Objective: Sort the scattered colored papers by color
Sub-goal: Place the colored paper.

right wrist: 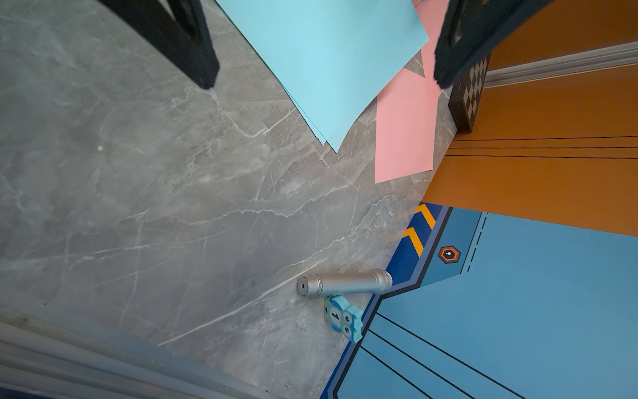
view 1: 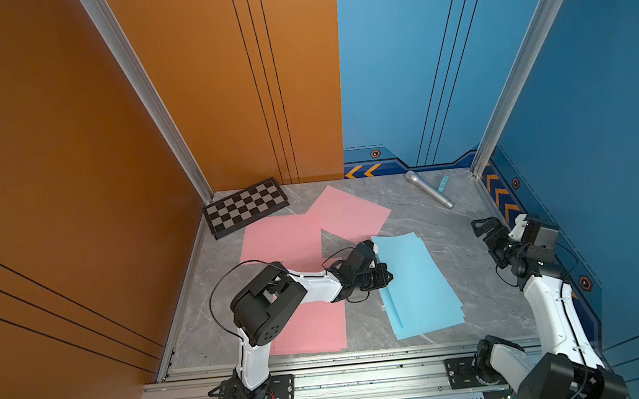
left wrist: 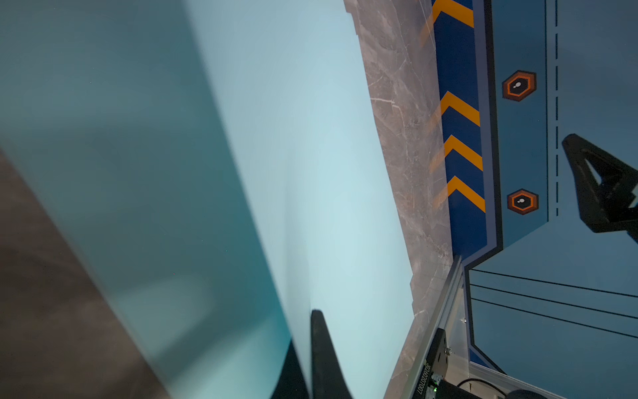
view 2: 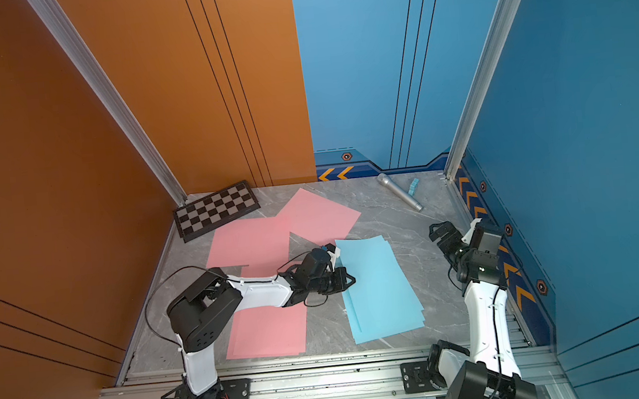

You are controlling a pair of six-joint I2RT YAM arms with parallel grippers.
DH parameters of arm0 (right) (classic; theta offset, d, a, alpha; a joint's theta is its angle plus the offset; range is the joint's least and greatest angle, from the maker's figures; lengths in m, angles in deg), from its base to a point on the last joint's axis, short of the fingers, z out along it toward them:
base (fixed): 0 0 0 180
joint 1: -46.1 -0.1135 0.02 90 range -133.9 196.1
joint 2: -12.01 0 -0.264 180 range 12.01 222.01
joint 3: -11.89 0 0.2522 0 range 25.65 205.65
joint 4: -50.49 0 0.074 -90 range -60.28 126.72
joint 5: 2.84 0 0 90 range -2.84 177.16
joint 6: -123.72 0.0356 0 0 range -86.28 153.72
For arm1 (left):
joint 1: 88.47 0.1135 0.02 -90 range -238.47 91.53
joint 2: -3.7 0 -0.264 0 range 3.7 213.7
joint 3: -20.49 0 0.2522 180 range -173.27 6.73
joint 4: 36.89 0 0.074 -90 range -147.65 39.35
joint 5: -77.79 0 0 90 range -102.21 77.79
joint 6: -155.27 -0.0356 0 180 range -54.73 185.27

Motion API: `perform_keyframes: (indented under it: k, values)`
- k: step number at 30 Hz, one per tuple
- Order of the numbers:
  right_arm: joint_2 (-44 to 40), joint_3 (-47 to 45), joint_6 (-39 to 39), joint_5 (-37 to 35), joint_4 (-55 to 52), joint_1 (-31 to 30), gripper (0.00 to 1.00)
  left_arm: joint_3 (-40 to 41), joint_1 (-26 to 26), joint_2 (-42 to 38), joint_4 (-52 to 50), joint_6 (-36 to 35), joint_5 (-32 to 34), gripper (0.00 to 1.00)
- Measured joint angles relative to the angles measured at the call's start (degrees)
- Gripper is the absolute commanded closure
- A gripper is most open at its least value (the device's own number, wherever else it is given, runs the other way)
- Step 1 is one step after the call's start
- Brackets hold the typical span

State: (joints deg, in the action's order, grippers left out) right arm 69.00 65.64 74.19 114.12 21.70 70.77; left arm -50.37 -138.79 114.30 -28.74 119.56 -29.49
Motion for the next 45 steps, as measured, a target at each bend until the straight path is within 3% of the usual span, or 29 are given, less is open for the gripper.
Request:
perform_keyframes:
  k: [26,33,41,42,45]
  values:
    - [1.05,0.00,-0.02,-0.02,0.02,-2.89,0.00,2.03,-0.57,0.00,0.63,-0.44,-2.78,1.00]
    - [1.31,0.00,-0.02,-0.04,0.02,-3.04,0.00,3.32,-0.57,-0.15,0.55,-0.33,-2.12,0.62]
    - [1.31,0.00,-0.02,-0.09,0.02,-3.52,0.00,2.38,-1.44,-6.27,-9.22,-3.37,3.34,0.33]
    - [1.31,0.00,-0.02,-0.11,0.02,-3.63,0.00,1.40,-1.81,-7.15,-11.63,-4.15,4.57,0.00]
    - [1.31,0.00,-0.02,-0.17,0.02,-3.74,0.00,-2.86,-3.21,-8.72,-19.30,-6.78,8.13,0.02]
